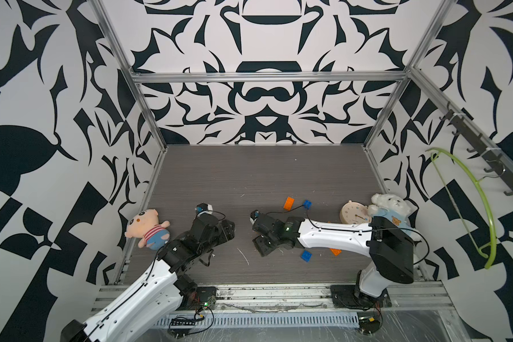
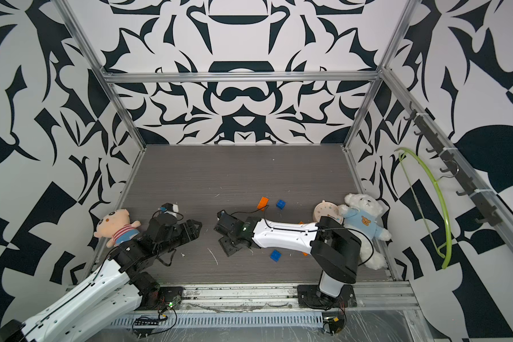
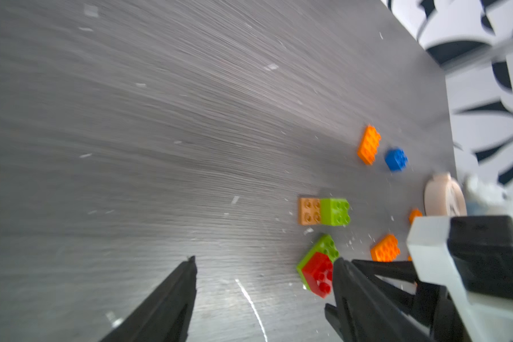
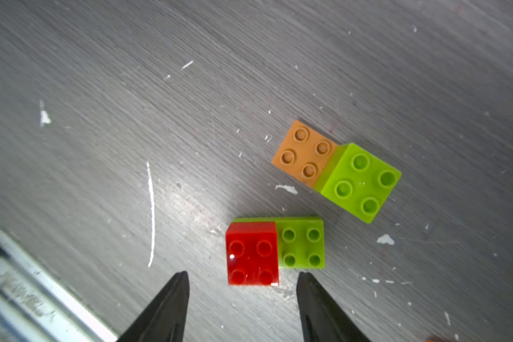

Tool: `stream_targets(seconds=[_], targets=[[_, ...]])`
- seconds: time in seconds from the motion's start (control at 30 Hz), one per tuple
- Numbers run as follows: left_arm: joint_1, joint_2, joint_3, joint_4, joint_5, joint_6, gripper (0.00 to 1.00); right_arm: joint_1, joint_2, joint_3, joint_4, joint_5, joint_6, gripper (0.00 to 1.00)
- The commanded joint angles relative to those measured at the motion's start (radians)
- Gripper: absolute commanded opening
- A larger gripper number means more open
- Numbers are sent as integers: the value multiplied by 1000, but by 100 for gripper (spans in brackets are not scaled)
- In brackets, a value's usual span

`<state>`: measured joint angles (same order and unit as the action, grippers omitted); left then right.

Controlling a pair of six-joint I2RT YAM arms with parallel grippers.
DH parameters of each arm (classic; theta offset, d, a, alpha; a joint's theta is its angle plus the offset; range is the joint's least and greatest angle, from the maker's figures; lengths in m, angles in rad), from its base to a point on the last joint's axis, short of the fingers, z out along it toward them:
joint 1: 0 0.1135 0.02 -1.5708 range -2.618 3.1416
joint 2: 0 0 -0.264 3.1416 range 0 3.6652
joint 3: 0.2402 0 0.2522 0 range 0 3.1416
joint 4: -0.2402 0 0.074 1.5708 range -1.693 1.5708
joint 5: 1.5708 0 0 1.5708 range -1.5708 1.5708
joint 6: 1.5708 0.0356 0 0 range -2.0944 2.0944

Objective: Assemble the number 5 with lego
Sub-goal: Adjust the lego brick at the center of the board.

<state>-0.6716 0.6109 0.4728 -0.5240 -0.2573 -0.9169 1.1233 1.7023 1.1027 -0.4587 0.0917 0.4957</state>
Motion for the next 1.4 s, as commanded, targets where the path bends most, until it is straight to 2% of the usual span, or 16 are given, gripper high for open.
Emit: stream_targets(seconds=[0.0, 0.23, 0.3, 0.6, 0.83, 0.97, 1.3, 1.37], targets=[[4, -89, -35, -124, -140, -66, 82, 16, 17, 49, -60, 37, -29, 63], [4, -163, -62, -144, -149, -79, 84, 30, 76, 101, -101, 67, -17, 53], [4, -150, -59, -142, -145, -78, 84, 30, 86, 115, -111, 74, -8, 48], [4, -59, -43, -114, -118, -69, 84, 30, 114, 147, -173, 83, 86, 37], [4, -12, -38, -79, -94, -66, 84, 30, 122, 171, -301, 155, 339, 36], [4, 14, -37, -51, -71, -72, 84, 30, 102, 139, -250, 129, 452, 37], [4, 67, -33, -8, -28, -93, 84, 24, 154, 183, -210, 103, 514, 37], [4, 66, -36, -7, -24, -97, 84, 25, 158, 185, -205, 60, 515, 38]])
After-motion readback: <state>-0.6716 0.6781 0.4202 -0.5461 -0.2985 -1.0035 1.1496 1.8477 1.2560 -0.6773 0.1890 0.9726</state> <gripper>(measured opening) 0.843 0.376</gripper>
